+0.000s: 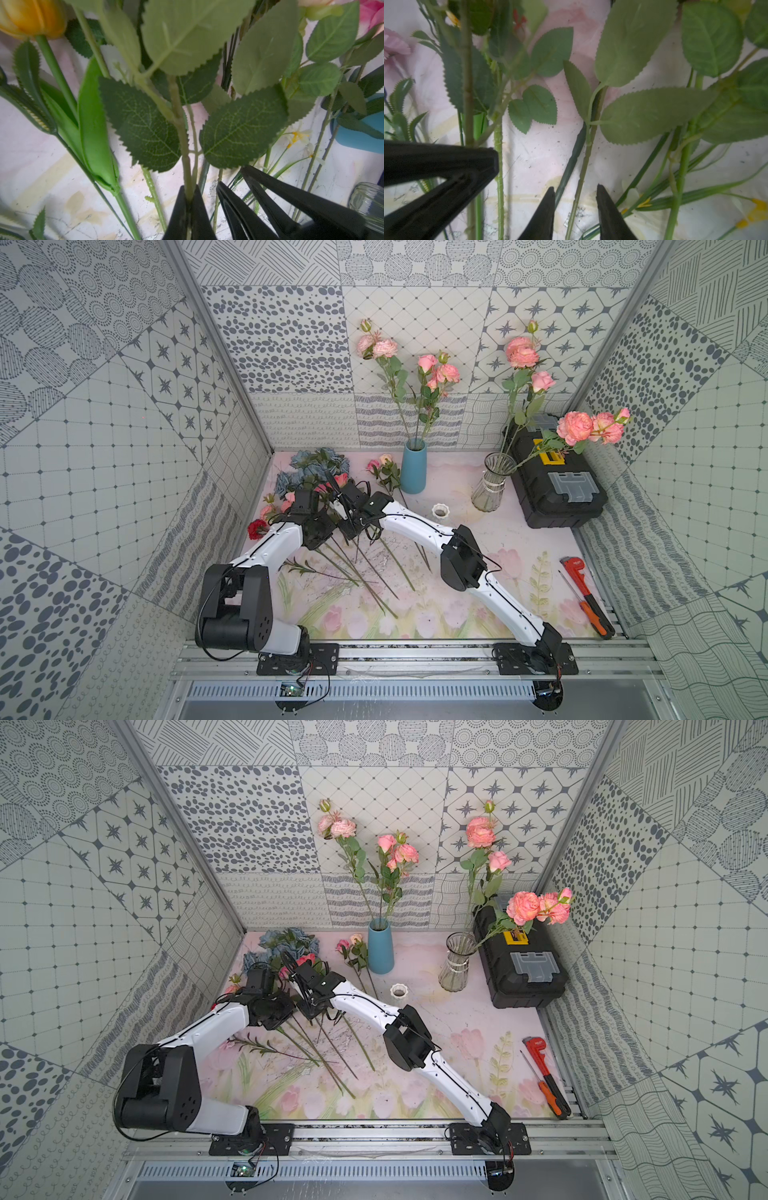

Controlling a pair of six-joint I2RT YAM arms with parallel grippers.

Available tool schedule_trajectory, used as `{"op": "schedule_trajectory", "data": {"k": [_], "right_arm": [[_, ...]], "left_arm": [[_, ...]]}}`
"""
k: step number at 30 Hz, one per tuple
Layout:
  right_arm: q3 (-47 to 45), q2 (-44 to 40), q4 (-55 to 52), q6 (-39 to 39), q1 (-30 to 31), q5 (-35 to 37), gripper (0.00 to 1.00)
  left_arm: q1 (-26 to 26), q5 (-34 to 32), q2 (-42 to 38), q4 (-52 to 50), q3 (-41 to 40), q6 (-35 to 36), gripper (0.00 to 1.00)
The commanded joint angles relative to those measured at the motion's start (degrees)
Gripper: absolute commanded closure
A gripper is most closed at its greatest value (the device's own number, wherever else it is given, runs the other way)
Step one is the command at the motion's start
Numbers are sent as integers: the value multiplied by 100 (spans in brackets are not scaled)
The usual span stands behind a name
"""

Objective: Place the pink flowers into the vase
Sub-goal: Pick up the flower at the center of the board.

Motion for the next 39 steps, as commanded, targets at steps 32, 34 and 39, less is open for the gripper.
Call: {"op": "schedule_trajectory", "data": {"k": [32,34,39], "right_arm": [[-1024,-432,689,47,-92,-127,70],[-1037,-445,695,54,-86,-192,70],[-1502,-834,1154,193,-88,-361,70]], "left_arm": [[40,42,-83,95,-6,54,96],[38,46,-96,104,-1,59,96],[38,57,-105,91,3,74,96]]}}
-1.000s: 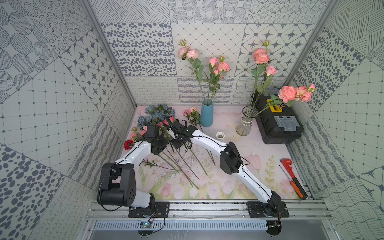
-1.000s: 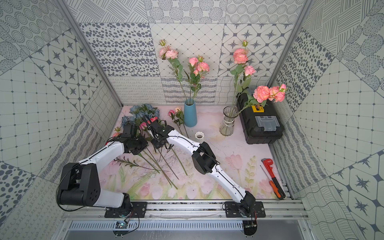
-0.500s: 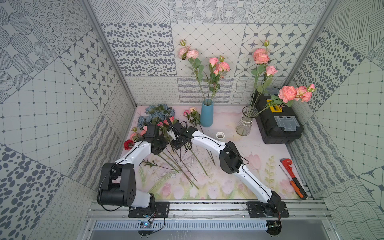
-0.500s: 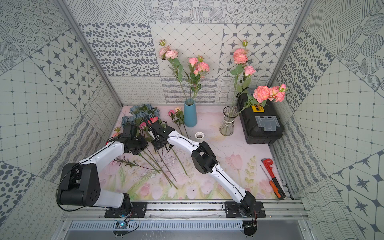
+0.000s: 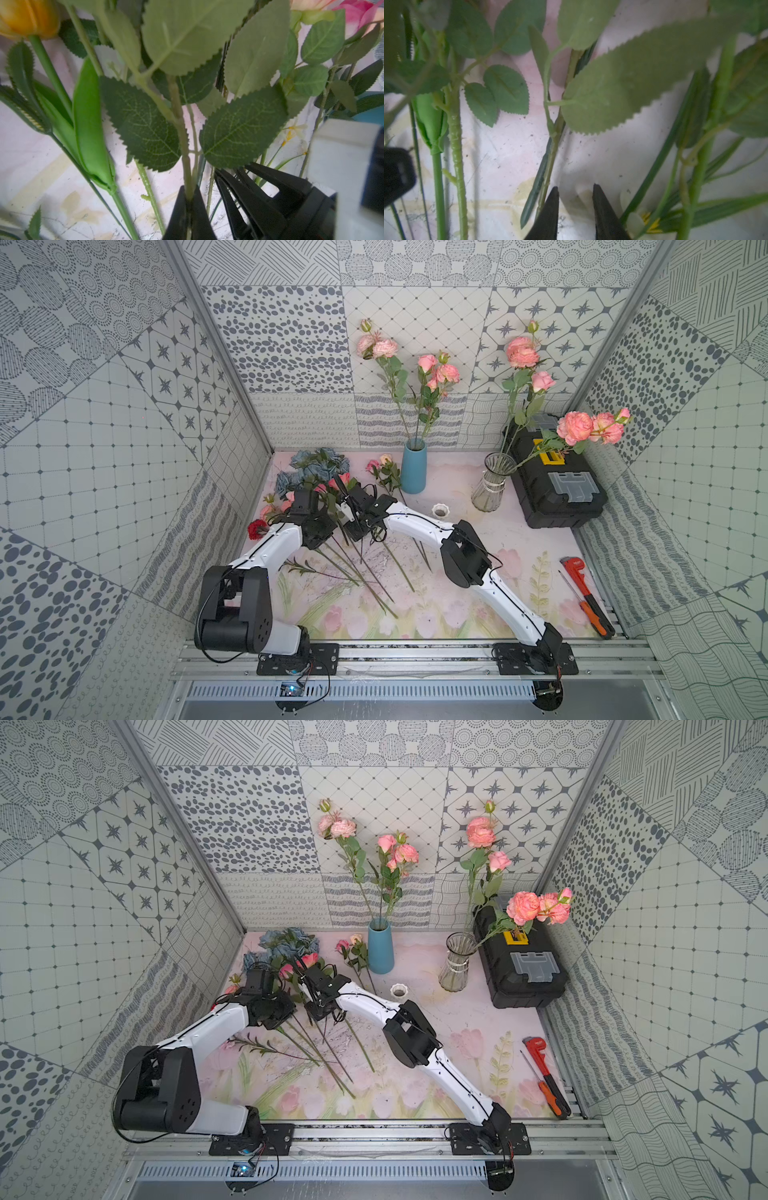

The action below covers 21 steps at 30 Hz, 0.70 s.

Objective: Place the pink flowers into the vase
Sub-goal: Pick up the flower at the center of the board.

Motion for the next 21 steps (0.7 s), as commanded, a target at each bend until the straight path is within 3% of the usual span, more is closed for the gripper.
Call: {"op": "schedule_trajectory", "data": {"k": [1,8,21], "right_arm": [[-327,-528,439,134,38,-123,70],[-372,-733,447,62,74,-107,70],[201,-241,28,-58,173,-125,71]], "left_arm": [[38,16,-76,62,21,72,96],[35,25,-89,71,29,58,96],[35,-70,-195,7,30,49,96]]}}
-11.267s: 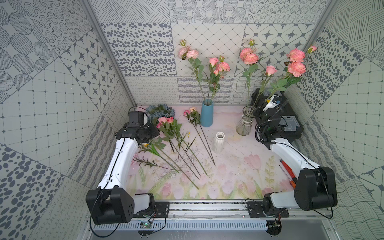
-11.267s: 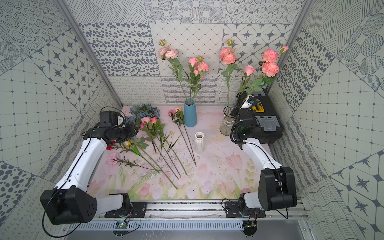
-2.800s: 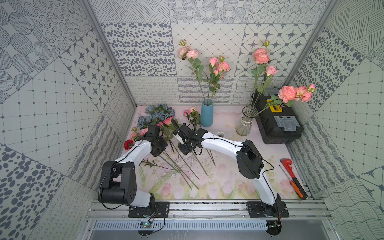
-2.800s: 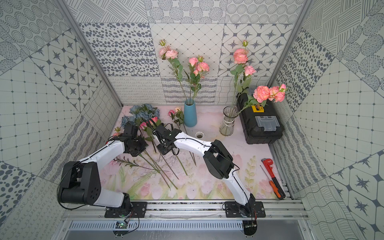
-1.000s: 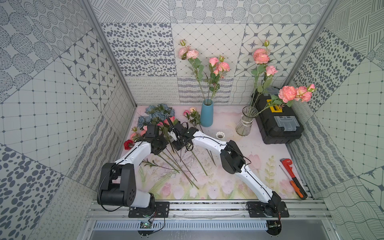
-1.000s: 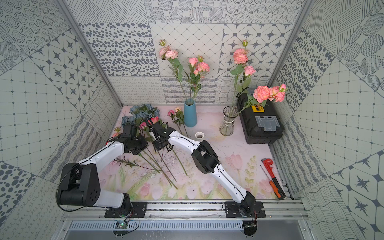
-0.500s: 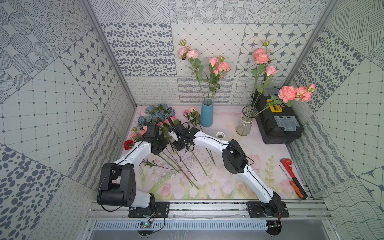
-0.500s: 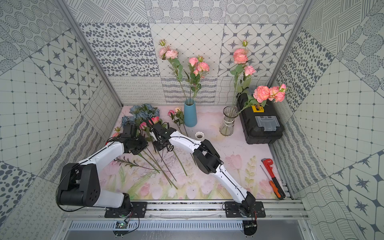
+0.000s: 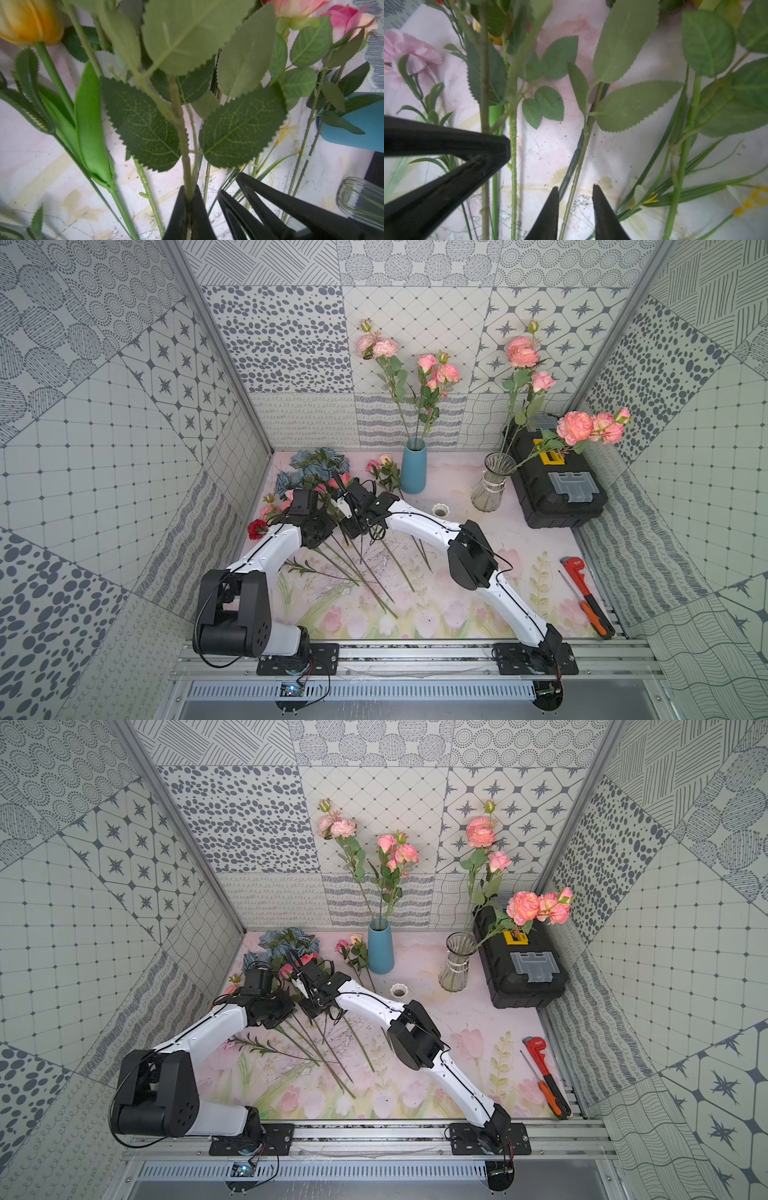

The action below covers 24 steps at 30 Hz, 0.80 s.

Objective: Place the pink flowers into the vase
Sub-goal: Pick up the flower at the center of the board.

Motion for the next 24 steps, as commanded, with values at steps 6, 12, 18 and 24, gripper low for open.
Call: {"op": "schedule_trajectory", "data": {"k": [6,12,18,24], "right_arm": [[363,375,-112,-93,76,-23,71],[360,486,-96,-107,81,51,71],[360,617,-119,-115,82,64,72],[317,611,-129,-121,76,81,87]], "left_arm": [[42,-66,-60,20,18,55,96],[39,-61,-61,37,2,72,96],[36,-64,-46,58,-18,81,96],[42,-45,-26,98,-34,71,96]]}}
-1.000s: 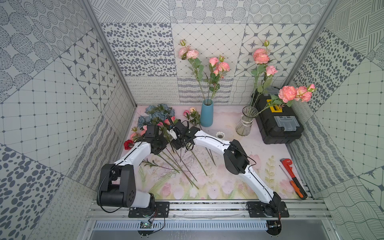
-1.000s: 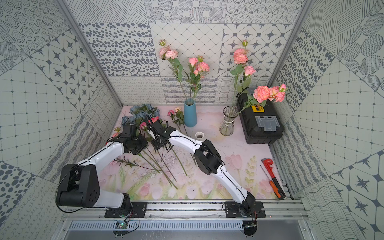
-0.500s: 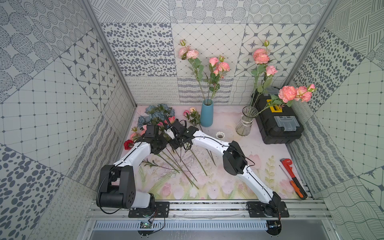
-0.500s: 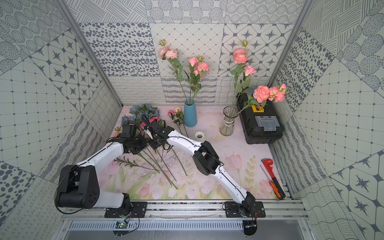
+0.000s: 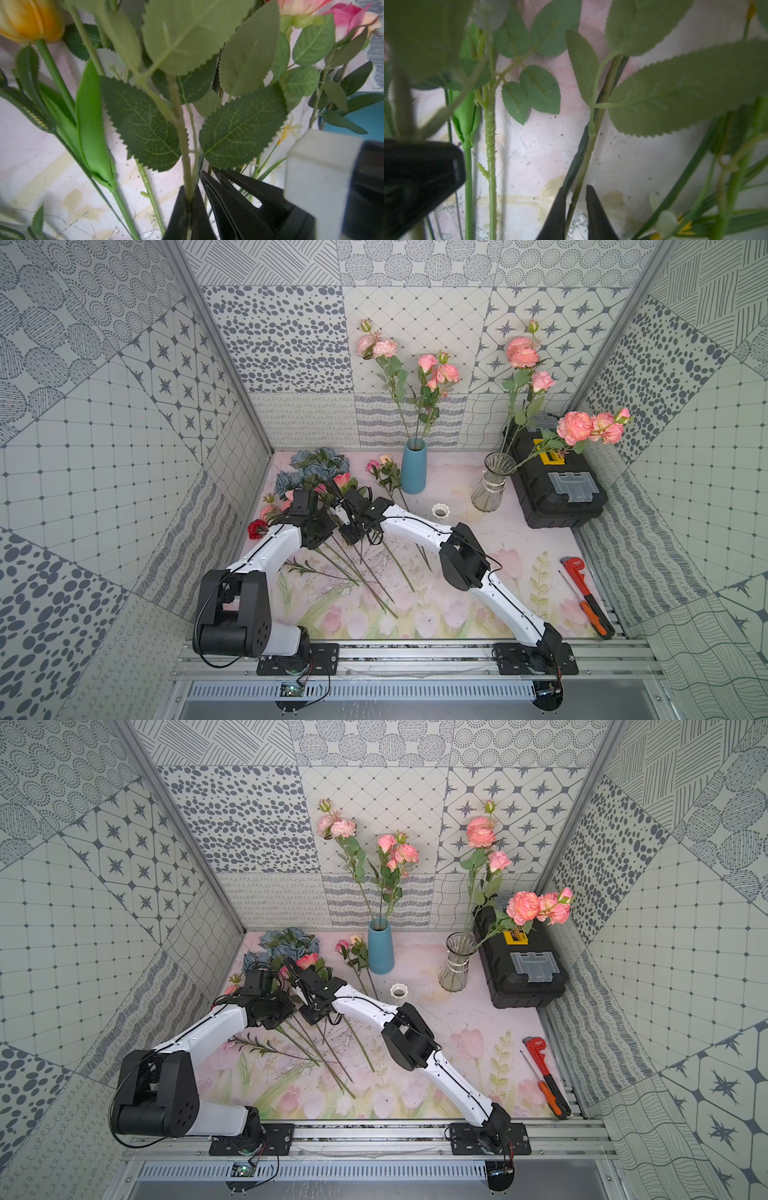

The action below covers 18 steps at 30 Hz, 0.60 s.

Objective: Place the pink flowers into the vase
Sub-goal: Pick up the flower at the center of the board.

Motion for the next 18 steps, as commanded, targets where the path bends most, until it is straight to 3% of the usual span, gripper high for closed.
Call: {"op": "schedule_trajectory", "data": {"k": [1,7,18], "right_arm": [[52,79,51,-41,29,40,90],[-81,-189,148,-15,25,60,99],[-180,-1017,253,347,24,325,100]], "left_arm": [[34,-44,-15,109,-8,64,96],[36,-43,-30,108,-11,66,96],[35,-48,-183,40,30,69,96]]}}
